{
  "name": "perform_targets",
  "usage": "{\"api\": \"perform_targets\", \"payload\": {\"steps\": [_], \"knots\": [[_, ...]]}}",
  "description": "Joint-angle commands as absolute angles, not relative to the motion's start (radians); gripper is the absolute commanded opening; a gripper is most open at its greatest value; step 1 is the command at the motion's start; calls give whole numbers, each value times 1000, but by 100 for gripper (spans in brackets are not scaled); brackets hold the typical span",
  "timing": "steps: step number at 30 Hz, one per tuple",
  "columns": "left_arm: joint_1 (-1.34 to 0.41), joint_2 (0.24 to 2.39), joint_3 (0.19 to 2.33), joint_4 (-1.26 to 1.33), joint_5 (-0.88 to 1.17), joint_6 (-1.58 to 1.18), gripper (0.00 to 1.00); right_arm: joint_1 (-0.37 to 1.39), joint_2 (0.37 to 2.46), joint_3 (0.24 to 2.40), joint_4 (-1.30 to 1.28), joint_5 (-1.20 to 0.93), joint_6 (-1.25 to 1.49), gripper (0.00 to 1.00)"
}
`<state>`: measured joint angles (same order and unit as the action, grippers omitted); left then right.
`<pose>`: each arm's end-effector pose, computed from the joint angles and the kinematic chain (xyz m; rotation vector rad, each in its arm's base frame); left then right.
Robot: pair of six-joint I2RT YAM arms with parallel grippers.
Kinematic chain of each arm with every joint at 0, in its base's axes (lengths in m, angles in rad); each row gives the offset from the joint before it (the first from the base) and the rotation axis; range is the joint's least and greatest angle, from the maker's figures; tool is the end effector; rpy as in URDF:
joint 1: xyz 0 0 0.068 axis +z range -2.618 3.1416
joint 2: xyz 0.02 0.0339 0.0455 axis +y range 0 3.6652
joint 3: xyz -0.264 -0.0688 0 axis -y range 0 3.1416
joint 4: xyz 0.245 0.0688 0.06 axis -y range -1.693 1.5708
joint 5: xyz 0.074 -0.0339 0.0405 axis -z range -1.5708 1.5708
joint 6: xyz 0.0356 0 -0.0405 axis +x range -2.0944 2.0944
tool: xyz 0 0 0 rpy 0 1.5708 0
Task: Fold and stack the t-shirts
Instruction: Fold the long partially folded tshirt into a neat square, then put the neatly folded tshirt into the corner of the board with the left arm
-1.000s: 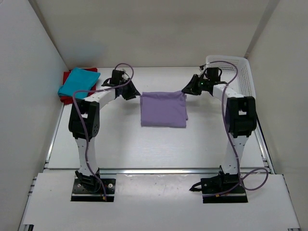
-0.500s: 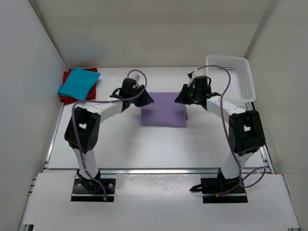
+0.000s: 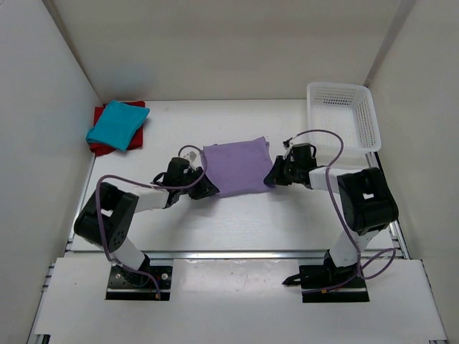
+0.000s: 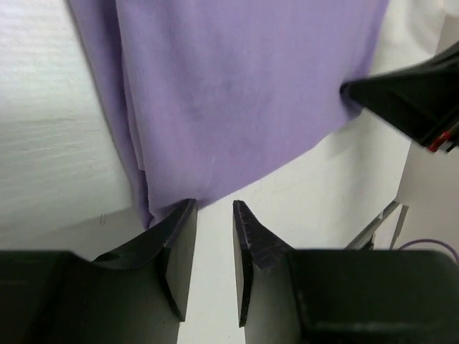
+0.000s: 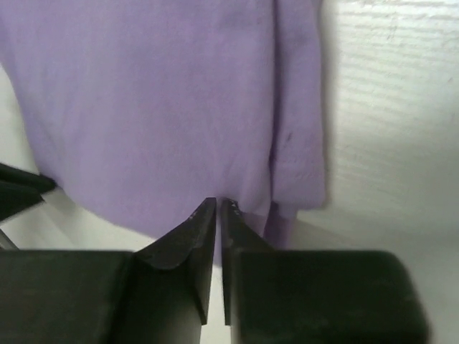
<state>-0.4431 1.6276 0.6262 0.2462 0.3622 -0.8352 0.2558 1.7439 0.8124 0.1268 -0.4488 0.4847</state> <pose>0.2618 -0.1382 0.1295 -0.2936 2.4954 -1.0136 0.3186 0.0993 0.1363 0.0558 2.4528 0.8761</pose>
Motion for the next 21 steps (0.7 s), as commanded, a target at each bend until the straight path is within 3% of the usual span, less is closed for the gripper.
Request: {"api": "perform_targets", "payload": {"steps": [1,2,3,5,8,9,11,15,19,21], "knots": [[-404,1491,638,192,315,-773,38,270,1623,792,134,-449,459,8],[-394,1482,646,151,296,-737,38,278,1605,787,143,-451,459,18],[-365,1473,661,112,258,-729,32,287,1567,767,155,-456,453,27],[-324,1479,673,91,198,-683,3,304,1494,720,179,-446,457,35],[-281,1506,657,147,195,-692,0,328,1430,680,183,-445,453,43],[-279,1523,649,167,198,-696,6,337,1422,658,184,-445,454,43],[-284,1552,660,201,209,-701,28,348,1384,612,198,-454,454,44],[-276,1638,673,285,284,-721,51,350,1351,551,218,-465,453,44],[-276,1725,701,309,316,-738,65,362,1342,512,253,-473,465,45],[-291,1764,739,293,293,-730,66,353,1347,509,256,-477,469,44]]}}
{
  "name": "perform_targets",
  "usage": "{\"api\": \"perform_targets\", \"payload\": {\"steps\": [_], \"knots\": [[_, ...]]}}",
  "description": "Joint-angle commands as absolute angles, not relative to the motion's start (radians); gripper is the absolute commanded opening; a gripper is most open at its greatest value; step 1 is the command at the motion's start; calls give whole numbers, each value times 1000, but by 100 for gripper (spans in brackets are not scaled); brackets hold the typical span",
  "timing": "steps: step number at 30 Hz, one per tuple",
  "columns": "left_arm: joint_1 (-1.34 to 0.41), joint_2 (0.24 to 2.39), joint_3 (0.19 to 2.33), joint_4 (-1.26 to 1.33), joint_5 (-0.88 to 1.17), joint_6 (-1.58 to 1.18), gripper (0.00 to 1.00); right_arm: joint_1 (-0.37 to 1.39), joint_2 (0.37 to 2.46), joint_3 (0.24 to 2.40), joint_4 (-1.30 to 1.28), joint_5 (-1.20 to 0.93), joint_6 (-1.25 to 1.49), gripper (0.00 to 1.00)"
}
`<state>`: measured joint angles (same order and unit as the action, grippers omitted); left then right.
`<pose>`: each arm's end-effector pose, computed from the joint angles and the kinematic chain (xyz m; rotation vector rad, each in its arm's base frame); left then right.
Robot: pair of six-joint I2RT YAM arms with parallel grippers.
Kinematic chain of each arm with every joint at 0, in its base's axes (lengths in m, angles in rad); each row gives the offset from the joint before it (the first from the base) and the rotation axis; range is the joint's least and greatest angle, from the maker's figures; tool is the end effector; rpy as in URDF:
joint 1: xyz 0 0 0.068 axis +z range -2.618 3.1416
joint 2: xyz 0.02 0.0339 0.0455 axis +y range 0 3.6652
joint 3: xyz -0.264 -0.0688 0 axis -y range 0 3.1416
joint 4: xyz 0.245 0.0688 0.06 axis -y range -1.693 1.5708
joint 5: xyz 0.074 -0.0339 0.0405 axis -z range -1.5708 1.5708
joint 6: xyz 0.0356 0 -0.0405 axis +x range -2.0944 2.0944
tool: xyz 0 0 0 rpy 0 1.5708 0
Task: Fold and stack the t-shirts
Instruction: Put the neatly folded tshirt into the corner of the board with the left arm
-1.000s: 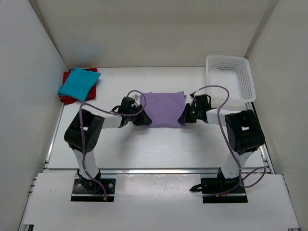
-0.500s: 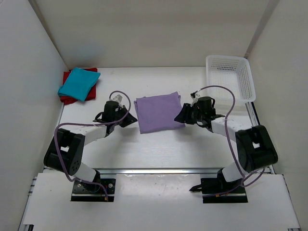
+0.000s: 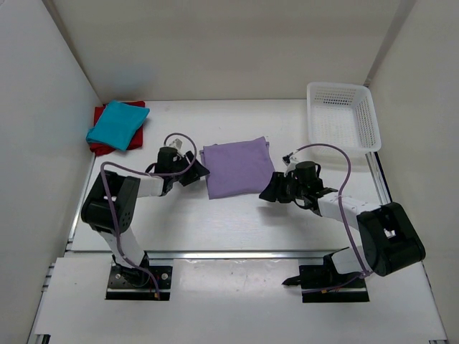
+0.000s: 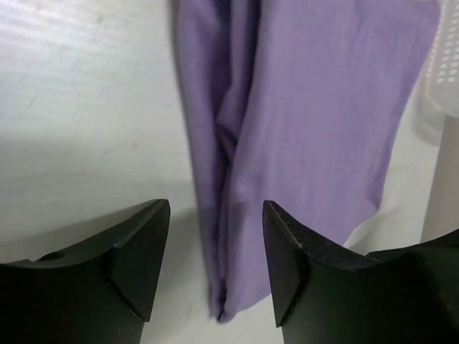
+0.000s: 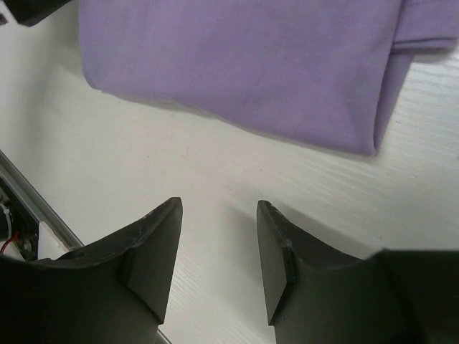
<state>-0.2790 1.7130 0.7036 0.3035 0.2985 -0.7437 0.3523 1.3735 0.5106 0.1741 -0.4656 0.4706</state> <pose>0.3056 -0.0984 0.1293 -0.3887 2.3628 -0.8529 0.2337 0.1029 0.1580 -0.1230 2.3504 0.9498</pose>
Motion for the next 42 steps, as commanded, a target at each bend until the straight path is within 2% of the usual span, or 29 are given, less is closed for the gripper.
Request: {"api": "perform_targets", "payload": {"steps": [1,4,7,8,9,10,12,18,25,29,32,33,34,35,36,37,39,42], "knots": [[-293,1793,752,302,299,-735,66,351,1350,506,264,-485,466,44],[-314,1871,814,273,299,-727,67,350,1354,512,261,-491,468,44],[-356,1943,890,236,278,-710,60,342,1356,511,270,-499,471,43],[-356,1968,909,245,287,-718,53,339,1358,512,270,-497,466,43],[-363,1989,935,250,311,-729,37,336,1353,511,264,-506,468,43],[-371,2002,946,265,339,-751,30,331,1350,511,271,-509,471,43],[-379,2014,1010,285,360,-791,1,331,1347,502,264,-512,471,42],[-381,2005,1383,63,370,-747,0,304,1272,451,256,-519,485,42],[-195,2017,1849,-146,414,-723,0,273,1213,433,222,-532,483,43],[-1,1973,1873,-132,448,-770,0,275,1215,442,222,-551,482,42],[171,1902,1708,-43,445,-836,0,282,1229,446,224,-564,476,42],[237,1887,1662,36,431,-877,6,287,1238,443,225,-563,479,43],[277,1852,1550,90,428,-917,28,299,1238,440,236,-572,477,43],[326,1836,1443,110,407,-948,63,305,1244,442,235,-566,477,43],[384,1830,1349,164,431,-992,78,310,1253,442,241,-568,477,42],[423,1818,1303,214,439,-1026,98,322,1252,439,242,-575,479,43],[469,1778,1153,236,431,-1049,99,330,1256,434,245,-581,483,43],[488,1709,1045,212,382,-1005,99,357,1253,423,262,-571,486,43]]}}
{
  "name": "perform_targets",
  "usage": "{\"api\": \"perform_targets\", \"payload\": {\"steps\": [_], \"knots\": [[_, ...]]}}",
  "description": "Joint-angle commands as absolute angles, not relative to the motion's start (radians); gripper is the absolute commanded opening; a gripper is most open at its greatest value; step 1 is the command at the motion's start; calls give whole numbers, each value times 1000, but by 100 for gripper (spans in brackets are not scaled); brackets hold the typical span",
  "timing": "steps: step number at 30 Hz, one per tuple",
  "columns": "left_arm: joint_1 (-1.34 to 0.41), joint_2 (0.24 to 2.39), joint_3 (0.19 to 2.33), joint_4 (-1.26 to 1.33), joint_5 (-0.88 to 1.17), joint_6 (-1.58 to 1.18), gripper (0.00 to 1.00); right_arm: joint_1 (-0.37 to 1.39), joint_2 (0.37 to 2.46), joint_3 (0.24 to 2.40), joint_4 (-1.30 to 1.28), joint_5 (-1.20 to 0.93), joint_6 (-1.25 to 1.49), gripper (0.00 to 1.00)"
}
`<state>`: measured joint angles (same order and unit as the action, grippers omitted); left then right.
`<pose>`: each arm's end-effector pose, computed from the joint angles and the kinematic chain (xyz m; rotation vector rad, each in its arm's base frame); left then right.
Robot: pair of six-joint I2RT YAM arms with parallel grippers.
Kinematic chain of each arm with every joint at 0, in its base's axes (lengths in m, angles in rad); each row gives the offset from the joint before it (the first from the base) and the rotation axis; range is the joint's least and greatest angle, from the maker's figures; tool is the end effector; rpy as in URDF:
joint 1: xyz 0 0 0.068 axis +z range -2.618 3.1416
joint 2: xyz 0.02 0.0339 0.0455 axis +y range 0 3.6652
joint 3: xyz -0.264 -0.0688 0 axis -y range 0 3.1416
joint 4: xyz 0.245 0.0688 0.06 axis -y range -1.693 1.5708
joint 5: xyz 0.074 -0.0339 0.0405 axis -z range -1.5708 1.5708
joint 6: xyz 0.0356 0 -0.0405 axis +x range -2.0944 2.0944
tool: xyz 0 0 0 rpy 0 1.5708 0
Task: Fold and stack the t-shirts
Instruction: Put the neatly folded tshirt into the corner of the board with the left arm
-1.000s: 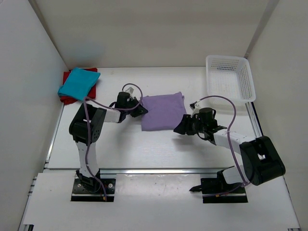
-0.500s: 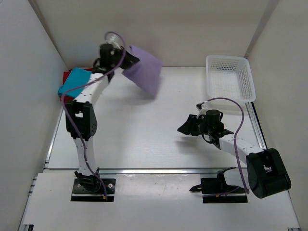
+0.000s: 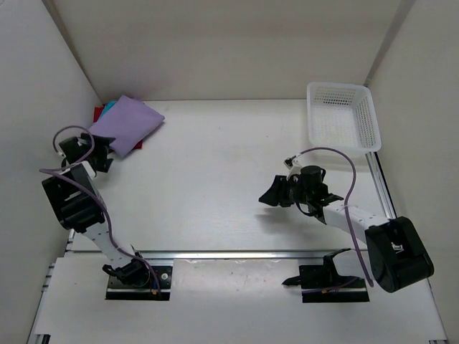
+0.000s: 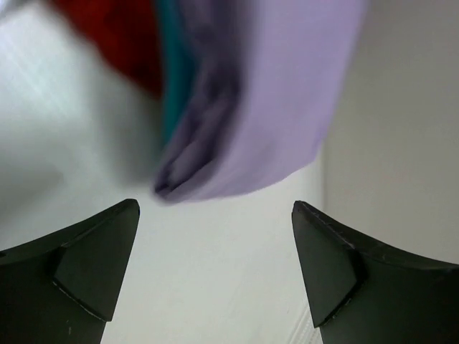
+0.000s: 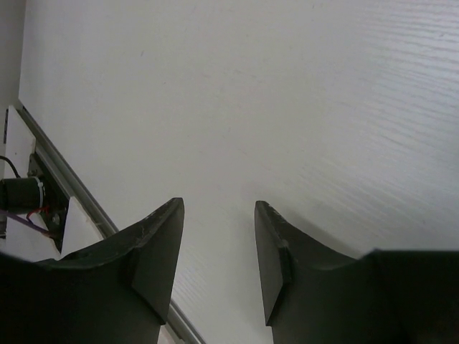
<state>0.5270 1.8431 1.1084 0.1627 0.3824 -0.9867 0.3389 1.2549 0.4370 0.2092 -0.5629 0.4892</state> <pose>0.3550 0.1912 0.1901 -1.3176 1.7273 -0.6757 0.2150 0.0959 0.1672 -0.1698 2.2710 1.0689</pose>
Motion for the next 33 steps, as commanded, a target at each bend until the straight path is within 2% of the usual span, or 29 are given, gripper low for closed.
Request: {"api": "perform_targets", "payload": {"steps": [1,5,9,10,11,15,17,21,27,33], "knots": [[483,1698,1026,193,350,-994,99,371,1253,423,262,-566,492,43],[463,1589,891,216,325,-990,98,425,1235,410,267,-522,498,45],[340,1517,847,154,299,-899,99,515,1204,390,221,-393,500,59],[281,1499,850,123,285,-855,99,531,1198,388,194,-359,492,74],[223,1491,851,86,264,-800,99,560,1198,391,164,-321,489,99],[16,1460,868,-67,193,-672,99,627,1197,402,91,-253,469,99],[-136,1462,868,-101,198,-615,99,627,1181,400,48,-242,460,99],[-323,1418,793,-130,196,-566,98,612,1118,353,32,-258,448,100],[-448,1292,640,-61,256,-584,98,566,916,276,48,-279,442,100],[-465,1253,656,-74,261,-560,99,548,810,253,44,-253,466,99]]}}
